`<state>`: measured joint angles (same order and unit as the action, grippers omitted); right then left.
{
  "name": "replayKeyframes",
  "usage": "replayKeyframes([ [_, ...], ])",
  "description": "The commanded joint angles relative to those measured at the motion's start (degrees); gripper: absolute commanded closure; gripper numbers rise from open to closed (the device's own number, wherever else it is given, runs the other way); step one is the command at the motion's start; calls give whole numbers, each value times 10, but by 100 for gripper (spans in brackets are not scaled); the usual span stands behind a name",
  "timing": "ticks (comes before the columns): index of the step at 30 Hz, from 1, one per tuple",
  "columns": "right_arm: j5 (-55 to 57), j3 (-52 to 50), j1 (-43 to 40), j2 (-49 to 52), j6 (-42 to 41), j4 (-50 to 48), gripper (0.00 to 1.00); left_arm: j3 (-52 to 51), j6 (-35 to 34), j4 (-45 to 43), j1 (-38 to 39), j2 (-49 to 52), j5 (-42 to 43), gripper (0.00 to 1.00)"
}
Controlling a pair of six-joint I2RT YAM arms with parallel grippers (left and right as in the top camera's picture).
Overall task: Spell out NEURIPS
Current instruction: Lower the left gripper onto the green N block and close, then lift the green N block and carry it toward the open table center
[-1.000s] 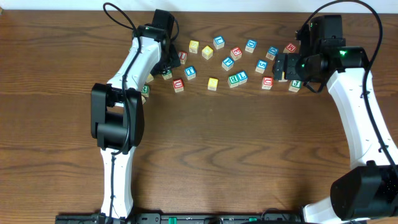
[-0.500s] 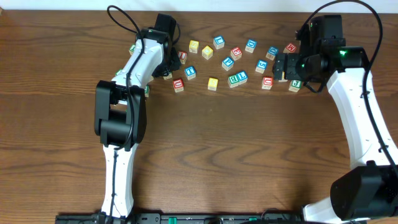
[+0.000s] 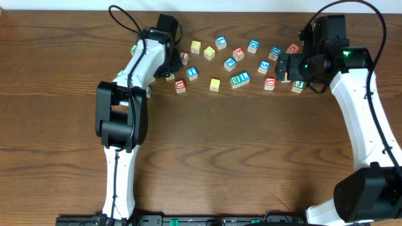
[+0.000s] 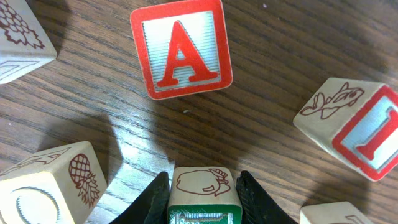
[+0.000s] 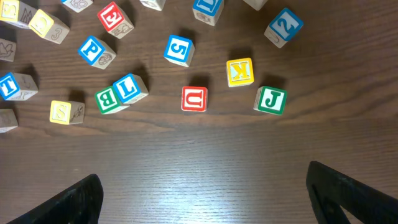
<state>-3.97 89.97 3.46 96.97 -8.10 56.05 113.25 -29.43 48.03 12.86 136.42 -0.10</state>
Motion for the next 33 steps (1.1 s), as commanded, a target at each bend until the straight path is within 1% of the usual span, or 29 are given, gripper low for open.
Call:
replayKeyframes([
  [1,6,10,3,-1,-4,1,1,14,24,10,1,-3,-8,72],
  [7,6,10,3,-1,-4,1,1,14,41,17,1,-35,-9,72],
  [12,6,10,3,-1,-4,1,1,14,41,48,1,-83,-8,71],
  [19,6,10,3,-1,-4,1,1,14,38,143,16,-137,-3,71],
  [23,6,10,3,-1,-4,1,1,14,39,210,39,-139,22,71],
  [26,6,10,3,-1,-4,1,1,3,41,249,64,-138,24,71],
  [30,6,10,3,-1,-4,1,1,-30,41,257,95,-138,24,71],
  [33,6,10,3,-1,-4,1,1,-72,40,232,115,-138,24,72],
])
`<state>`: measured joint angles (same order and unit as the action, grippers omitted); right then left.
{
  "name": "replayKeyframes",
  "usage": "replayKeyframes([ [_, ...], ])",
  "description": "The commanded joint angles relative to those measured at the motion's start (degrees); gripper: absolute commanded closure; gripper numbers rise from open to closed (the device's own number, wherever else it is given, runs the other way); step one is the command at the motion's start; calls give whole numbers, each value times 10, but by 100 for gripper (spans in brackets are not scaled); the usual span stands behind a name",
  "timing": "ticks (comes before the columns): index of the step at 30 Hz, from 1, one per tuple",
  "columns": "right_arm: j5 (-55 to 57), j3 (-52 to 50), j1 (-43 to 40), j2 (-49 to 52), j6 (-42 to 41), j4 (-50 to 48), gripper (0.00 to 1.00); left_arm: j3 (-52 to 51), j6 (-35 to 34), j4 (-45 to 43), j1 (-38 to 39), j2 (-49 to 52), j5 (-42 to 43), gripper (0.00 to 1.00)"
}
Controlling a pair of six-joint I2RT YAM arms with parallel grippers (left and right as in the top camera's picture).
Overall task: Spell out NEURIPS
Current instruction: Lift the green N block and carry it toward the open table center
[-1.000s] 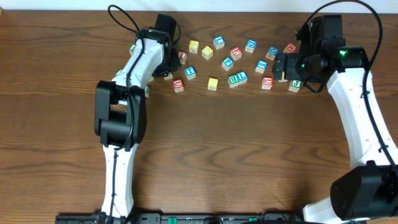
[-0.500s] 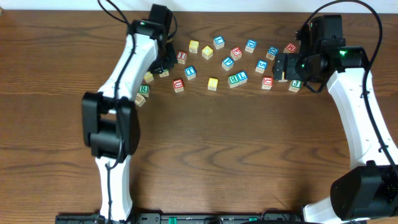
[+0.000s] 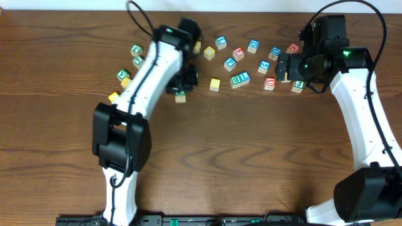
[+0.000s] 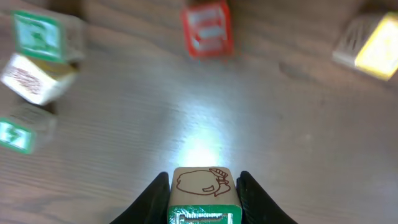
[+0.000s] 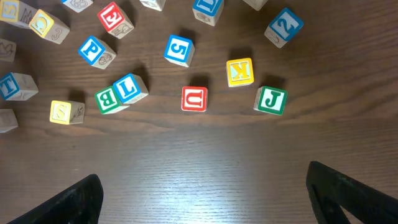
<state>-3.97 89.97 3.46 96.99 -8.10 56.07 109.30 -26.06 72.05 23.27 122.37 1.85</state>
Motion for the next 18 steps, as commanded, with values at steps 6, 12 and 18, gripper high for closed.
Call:
replayKeyframes([
  [6,6,10,3,-1,-4,1,1,-104,-35,-89,37,3,6,71],
  [12,6,10,3,-1,-4,1,1,-129,-63,-118,57,3,7,71],
  [18,6,10,3,-1,-4,1,1,-159,-88,-165,73,5,5,72],
])
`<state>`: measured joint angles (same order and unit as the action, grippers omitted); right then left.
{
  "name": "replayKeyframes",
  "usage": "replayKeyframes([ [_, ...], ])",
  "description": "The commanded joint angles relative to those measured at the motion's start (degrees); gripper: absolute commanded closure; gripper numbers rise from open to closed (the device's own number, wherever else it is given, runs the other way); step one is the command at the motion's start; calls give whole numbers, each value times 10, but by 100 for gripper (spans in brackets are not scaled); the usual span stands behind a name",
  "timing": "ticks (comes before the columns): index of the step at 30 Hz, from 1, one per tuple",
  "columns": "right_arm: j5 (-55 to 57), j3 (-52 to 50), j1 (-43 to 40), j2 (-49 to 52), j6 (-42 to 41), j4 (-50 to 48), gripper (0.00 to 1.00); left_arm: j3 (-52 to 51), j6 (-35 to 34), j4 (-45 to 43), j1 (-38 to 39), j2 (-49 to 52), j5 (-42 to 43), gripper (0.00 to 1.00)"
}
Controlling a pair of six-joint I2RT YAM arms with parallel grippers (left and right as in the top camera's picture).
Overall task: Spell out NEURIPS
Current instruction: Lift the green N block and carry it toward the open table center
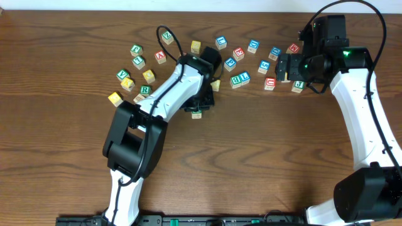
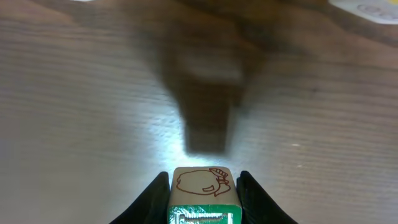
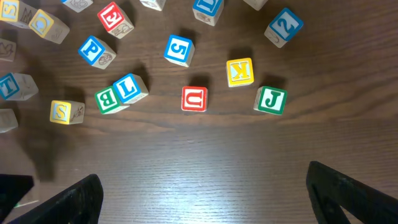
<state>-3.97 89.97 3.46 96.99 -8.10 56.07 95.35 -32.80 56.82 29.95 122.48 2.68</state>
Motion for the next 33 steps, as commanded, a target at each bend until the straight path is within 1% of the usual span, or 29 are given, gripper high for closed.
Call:
replayKeyframes([
  [1,6,10,3,-1,-4,1,1,-26,-21,-21,8,4,-3,71],
  [6,6,10,3,-1,-4,1,1,-53,-21,-61,9,4,-3,71],
  [11,6,10,3,-1,-4,1,1,-55,-21,-77,9,4,-3,70],
  [13,6,10,3,-1,-4,1,1,-55,-20,-82,10,4,-3,59],
  [15,6,10,3,-1,-4,1,1,-55,-19,-84,9,4,-4,51],
  [17,6,10,3,-1,-4,1,1,-55,-3,-85,8,4,-3,44],
  [18,6,10,3,-1,-4,1,1,-54,6,-85,7,3,-4,43],
  [21,6,10,3,-1,-4,1,1,-48,61,-80,5,1,-4,39],
  [25,6,10,3,-1,-4,1,1,-33,168,-75,5,-10,-6,36],
  [26,6,10,3,-1,-4,1,1,-30,196,-75,4,-15,-6,34],
  [27,6,10,3,-1,-4,1,1,-28,227,-76,3,-19,-6,33],
  [29,6,10,3,-1,-4,1,1,-27,309,-77,1,-30,-6,32],
  [33,6,10,3,-1,-4,1,1,-27,430,-76,0,-43,-6,28],
])
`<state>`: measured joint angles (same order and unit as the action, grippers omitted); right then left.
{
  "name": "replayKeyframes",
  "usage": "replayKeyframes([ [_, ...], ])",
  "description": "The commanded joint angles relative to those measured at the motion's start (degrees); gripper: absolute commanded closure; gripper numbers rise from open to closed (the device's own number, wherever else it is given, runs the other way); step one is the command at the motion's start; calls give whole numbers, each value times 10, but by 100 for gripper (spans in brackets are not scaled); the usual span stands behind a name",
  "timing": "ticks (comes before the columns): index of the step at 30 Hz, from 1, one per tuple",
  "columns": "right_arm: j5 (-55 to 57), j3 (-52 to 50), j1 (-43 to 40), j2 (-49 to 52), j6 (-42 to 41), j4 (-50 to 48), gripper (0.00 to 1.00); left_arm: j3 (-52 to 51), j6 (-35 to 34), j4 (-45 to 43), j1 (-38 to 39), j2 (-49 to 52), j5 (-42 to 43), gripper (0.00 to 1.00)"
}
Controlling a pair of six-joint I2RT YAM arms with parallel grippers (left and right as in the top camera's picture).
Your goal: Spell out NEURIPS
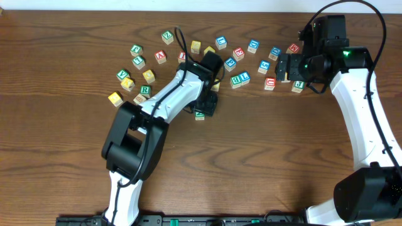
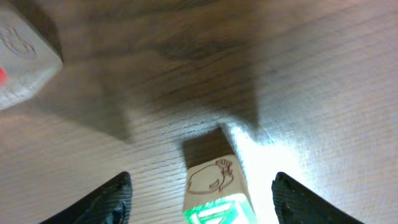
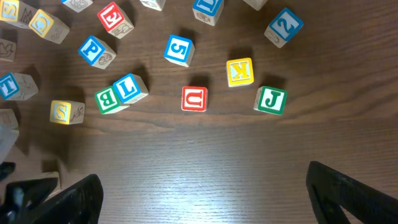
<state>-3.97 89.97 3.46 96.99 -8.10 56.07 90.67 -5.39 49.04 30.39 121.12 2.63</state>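
A wooden block with a green letter face and a brown drawing on its side (image 2: 216, 193) stands on the table in front of the scattered blocks (image 1: 199, 115). My left gripper (image 2: 205, 202) is open, a finger on either side of the block and clear of it. The letter cannot be read. My right gripper (image 3: 205, 199) hangs open and empty over bare wood at the right (image 1: 286, 68). Ahead of it lie a red U (image 3: 194, 99), red E (image 3: 113, 17), blue P (image 3: 94, 51) and yellow S (image 3: 65, 112).
More blocks lie in the right wrist view: green J (image 3: 271, 100), yellow K (image 3: 240, 71), blue 5 (image 3: 178, 50), blue L (image 3: 130, 88), green B (image 3: 109, 100). A second cluster with a green R (image 1: 144, 90) sits at the back left. The table (image 1: 251, 169) is bare wood in front.
My left gripper has opened and let go of the green block, which now stands on the table between its fingers. The right arm has not moved.
My left gripper was shut on the green block among the back-left blocks, near a red A. It then held the block farther right, then low over the table's middle. Now the block rests there, released. My right gripper stayed open throughout.
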Motion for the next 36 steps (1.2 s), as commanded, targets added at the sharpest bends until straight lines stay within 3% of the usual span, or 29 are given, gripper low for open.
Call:
replayKeyframes([
  [1,6,10,3,-1,-4,1,1,20,187,2,-4,-30,-5,28],
  [9,6,10,3,-1,-4,1,1,8,374,23,-4,-28,0,28],
  [15,6,10,3,-1,-4,1,1,-15,461,24,-4,-28,4,28],
  [26,6,10,3,-1,-4,1,1,-37,508,16,-5,-28,57,29],
  [31,6,10,3,-1,-4,1,1,-43,508,3,-5,-26,57,43],
  [36,6,10,3,-1,-4,1,1,-44,507,3,-5,-26,57,50],
])
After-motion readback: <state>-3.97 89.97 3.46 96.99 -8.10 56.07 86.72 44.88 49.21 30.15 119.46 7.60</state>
